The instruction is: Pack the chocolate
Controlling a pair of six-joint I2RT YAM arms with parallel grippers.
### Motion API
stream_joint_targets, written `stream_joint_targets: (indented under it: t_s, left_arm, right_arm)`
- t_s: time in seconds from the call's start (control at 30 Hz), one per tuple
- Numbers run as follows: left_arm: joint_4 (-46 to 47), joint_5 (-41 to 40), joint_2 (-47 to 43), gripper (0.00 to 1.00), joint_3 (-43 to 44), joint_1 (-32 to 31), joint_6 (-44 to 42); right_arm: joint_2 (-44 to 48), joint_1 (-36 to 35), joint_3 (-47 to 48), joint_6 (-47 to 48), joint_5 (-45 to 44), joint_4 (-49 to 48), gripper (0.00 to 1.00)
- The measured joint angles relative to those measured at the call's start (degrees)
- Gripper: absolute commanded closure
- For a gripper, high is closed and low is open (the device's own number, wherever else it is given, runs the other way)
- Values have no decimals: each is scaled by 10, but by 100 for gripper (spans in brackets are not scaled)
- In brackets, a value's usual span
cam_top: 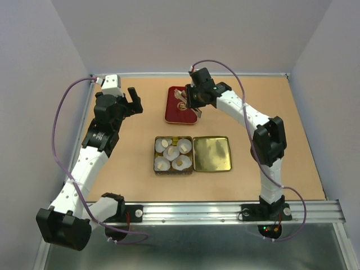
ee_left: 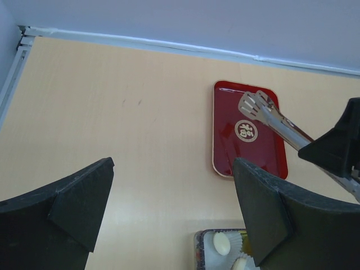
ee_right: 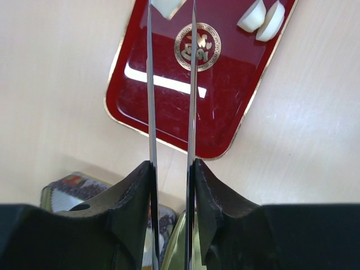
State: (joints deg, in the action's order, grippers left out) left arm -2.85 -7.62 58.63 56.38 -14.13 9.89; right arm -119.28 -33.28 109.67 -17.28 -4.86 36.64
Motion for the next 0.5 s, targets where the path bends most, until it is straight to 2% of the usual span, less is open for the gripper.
stream_joint_targets:
  t_s: [0.23, 0.5]
  left_arm:
    - [0, 0, 0, 1, 0, -1, 0]
    - [0, 0, 0, 1, 0, -1, 0]
  right_arm:
    - [100, 0, -66, 1, 36, -3, 67]
    - [222, -2, -186, 2, 124, 4, 67]
